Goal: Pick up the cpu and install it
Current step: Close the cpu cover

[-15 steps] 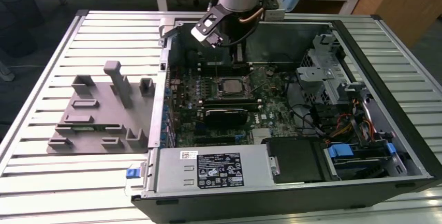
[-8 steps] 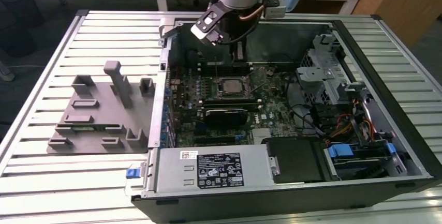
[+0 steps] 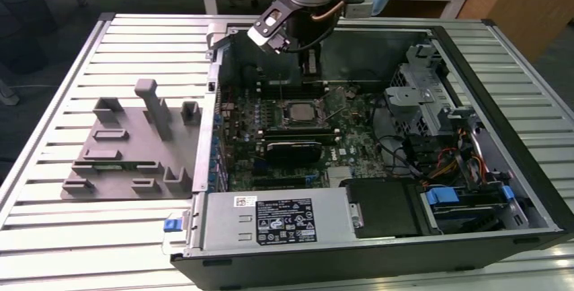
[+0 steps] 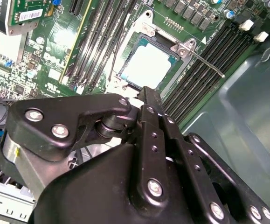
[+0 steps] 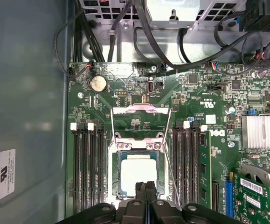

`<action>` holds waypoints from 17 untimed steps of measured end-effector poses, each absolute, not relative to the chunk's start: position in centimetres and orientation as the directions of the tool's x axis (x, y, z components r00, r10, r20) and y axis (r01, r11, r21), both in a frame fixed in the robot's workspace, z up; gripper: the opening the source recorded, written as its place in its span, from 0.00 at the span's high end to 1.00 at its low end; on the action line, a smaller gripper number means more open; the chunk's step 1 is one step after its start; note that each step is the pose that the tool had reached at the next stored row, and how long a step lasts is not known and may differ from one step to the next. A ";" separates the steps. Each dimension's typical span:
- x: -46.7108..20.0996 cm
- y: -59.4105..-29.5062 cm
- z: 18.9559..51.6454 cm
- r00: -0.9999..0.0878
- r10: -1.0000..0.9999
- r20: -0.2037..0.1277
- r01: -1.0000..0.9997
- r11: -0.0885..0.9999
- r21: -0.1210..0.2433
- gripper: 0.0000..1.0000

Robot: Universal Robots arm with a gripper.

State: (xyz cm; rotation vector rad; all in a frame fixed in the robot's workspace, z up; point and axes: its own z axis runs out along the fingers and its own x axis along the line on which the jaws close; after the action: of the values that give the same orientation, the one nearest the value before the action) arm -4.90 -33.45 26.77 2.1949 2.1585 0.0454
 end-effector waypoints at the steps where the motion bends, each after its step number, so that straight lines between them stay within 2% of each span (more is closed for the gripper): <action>1: -4.9 -33.5 26.9 0.017 1.000 -0.023 0.998 -0.016 0.065 0.89; 17: -2.8 -33.5 26.9 0.017 1.000 -0.024 0.998 -0.016 0.065 0.89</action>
State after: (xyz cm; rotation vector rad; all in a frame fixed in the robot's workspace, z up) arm -2.82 -33.45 26.92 2.1949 2.1585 0.0441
